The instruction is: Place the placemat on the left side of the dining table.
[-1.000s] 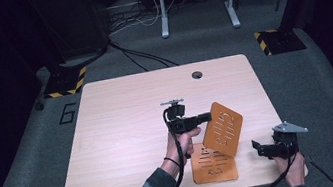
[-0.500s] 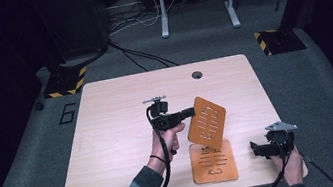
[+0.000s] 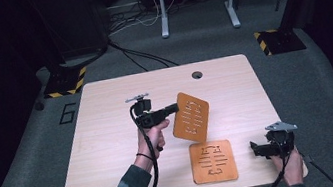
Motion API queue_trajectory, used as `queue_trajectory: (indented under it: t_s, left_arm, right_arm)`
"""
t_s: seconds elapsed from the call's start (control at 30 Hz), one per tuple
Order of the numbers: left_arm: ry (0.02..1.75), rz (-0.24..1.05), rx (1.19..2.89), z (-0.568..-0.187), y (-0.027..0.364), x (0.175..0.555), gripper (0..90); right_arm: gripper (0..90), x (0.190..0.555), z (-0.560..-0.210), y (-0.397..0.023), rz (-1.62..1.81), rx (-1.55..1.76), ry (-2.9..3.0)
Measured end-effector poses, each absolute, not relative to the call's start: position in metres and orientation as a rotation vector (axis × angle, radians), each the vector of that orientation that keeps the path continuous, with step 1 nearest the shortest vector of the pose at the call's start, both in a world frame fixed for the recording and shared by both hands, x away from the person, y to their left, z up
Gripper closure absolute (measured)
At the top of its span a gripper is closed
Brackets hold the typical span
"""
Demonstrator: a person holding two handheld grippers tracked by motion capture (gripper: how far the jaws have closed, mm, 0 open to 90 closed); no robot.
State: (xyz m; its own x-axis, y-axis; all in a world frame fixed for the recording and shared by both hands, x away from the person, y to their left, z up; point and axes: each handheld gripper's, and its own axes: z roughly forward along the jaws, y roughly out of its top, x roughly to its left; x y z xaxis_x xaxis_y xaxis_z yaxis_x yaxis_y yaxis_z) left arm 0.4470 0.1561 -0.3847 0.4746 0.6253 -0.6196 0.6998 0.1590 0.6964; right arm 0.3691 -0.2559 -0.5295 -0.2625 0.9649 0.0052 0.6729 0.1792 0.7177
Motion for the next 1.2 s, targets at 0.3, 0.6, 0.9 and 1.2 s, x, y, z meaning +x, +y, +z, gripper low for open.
queue_trajectory:
  t_s: [0.3, 0.6, 0.9, 1.2]
  left_arm:
    - [1.238, -0.026, 1.503, -0.381, 0.18, 0.451, 86.9]
    - [1.263, 0.025, 1.49, -0.377, 0.202, 0.452, 86.9]
    - [1.287, 0.055, 1.465, -0.375, 0.22, 0.452, 86.9]
    - [1.317, 0.083, 1.44, -0.373, 0.237, 0.453, 86.9]
  right_arm:
    - [0.0, 0.369, -0.53, -0.256, 0.854, 1.537, 2.006]
    - [0.0, 0.369, -0.53, -0.256, 0.855, 1.538, 2.005]
    - [0.0, 0.369, -0.53, -0.256, 0.855, 1.537, 2.006]
    - [0.0, 0.369, -0.53, -0.256, 0.855, 1.538, 2.005]
